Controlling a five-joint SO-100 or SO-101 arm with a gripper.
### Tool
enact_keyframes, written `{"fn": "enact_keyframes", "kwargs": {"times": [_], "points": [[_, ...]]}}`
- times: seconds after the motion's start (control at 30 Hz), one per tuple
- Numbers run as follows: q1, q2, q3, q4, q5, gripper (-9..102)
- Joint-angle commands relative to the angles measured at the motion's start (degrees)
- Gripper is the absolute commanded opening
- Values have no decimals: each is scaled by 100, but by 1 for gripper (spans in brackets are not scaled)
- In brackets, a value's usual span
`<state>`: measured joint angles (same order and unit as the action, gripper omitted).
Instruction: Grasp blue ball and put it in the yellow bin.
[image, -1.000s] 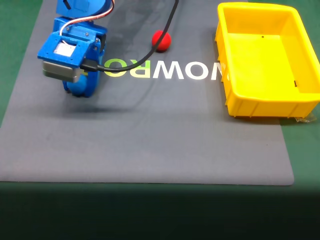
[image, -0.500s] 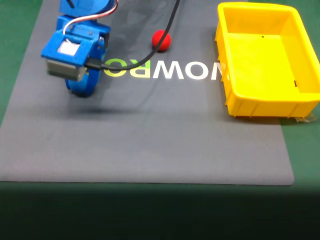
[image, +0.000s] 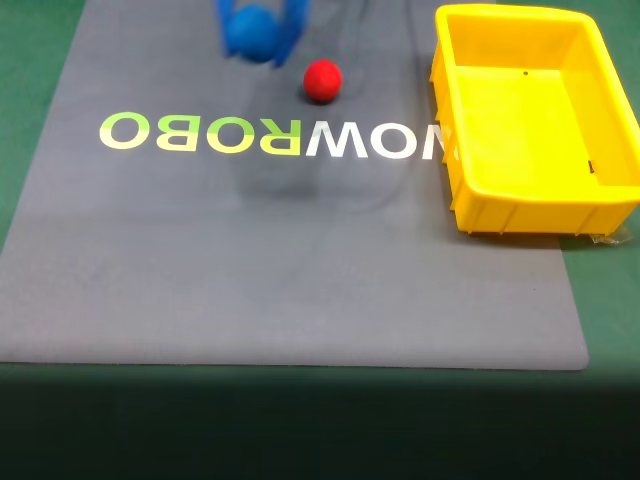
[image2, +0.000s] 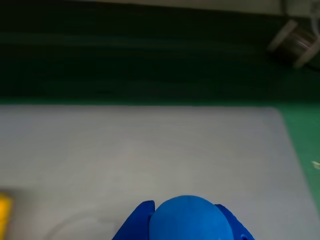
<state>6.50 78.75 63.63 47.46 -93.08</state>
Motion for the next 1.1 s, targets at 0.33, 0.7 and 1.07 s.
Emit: {"fn": "enact_keyframes", "kwargs": {"times": [0.33,0.7,1.07], "points": [[-2487,1837,1714,-62,290,0],[-3322,1644,1740,-88,422,0],[-3155,1521,1740,-79,308,22]]}}
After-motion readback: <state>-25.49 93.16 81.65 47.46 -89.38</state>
